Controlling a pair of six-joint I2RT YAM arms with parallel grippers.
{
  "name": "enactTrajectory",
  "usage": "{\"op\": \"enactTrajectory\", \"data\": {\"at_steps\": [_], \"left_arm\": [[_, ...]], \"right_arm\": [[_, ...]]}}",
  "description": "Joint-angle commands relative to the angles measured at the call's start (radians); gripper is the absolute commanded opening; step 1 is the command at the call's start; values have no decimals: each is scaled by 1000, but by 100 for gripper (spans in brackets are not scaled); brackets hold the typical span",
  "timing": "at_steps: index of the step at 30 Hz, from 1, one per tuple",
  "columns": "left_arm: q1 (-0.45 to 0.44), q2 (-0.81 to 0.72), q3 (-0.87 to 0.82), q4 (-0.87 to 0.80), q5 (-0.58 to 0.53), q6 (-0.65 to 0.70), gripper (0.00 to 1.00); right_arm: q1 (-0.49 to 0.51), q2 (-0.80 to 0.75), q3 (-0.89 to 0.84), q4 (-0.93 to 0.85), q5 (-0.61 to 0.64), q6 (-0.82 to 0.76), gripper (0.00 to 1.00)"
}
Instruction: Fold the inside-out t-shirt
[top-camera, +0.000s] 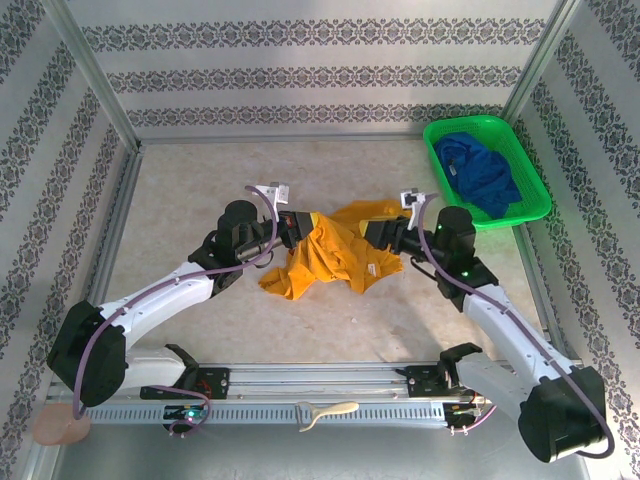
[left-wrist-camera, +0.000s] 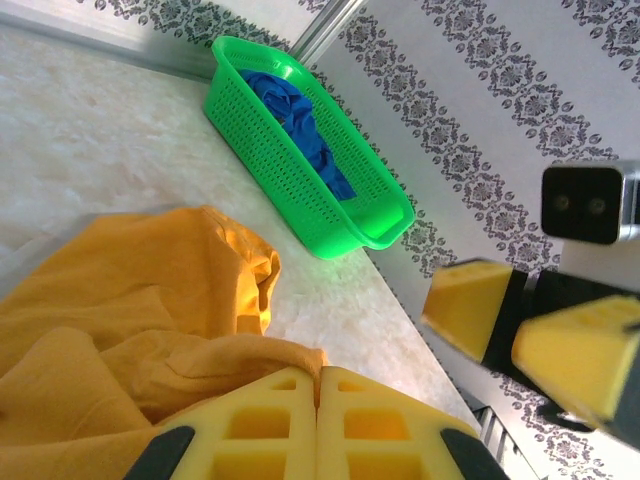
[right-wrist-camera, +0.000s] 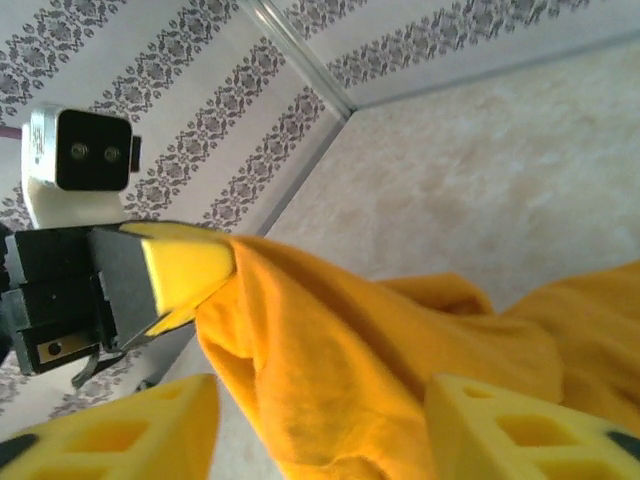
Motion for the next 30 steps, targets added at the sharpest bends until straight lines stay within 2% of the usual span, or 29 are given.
{"op": "enactTrajectory", "data": {"at_steps": [1, 6, 10, 14, 15, 16, 17, 18, 19, 21, 22, 23, 24, 26, 30], "left_arm": [[12, -10, 6, 33, 12, -26, 0], [12, -4, 7, 53, 22, -39, 0], [12, -1, 13, 55, 33, -46, 0], [12, 4, 15, 73, 35, -59, 0], [12, 5, 15, 75, 35, -63, 0], [12, 5, 16, 76, 36, -64, 0], [12, 6, 18, 75, 37, -67, 0], [12, 5, 20, 72, 38, -68, 0], [12, 0, 20, 62, 35, -67, 3], [12, -27, 13, 24, 3, -55, 28], [15, -51, 7, -9, -26, -46, 44], [19, -77, -3, -46, -62, -36, 56], [23, -102, -12, -80, -89, -29, 63], [38, -158, -25, -189, -146, -24, 73], [55, -225, -54, -399, -200, -21, 77]], "right_arm": [[83, -54, -41, -5, 108, -2, 66], [185, -18, -41, 7, 189, -12, 70], [241, 73, 12, 15, 235, -30, 70], [265, 184, 75, 29, 245, -37, 66], [266, 202, 89, 29, 244, -37, 61], [266, 217, 101, 26, 246, -36, 44], [261, 223, 112, 12, 246, -33, 18], [253, 217, 121, -6, 242, -37, 0], [237, 194, 129, -42, 244, -43, 0], [181, 116, 124, -112, 256, -38, 0], [138, 59, 121, -153, 253, -35, 0], [93, 0, 123, -209, 248, -37, 0], [54, -47, 128, -271, 247, -45, 0], [-22, -166, 140, -399, 241, -68, 0], [-104, -307, 166, -600, 246, -107, 0]]}}
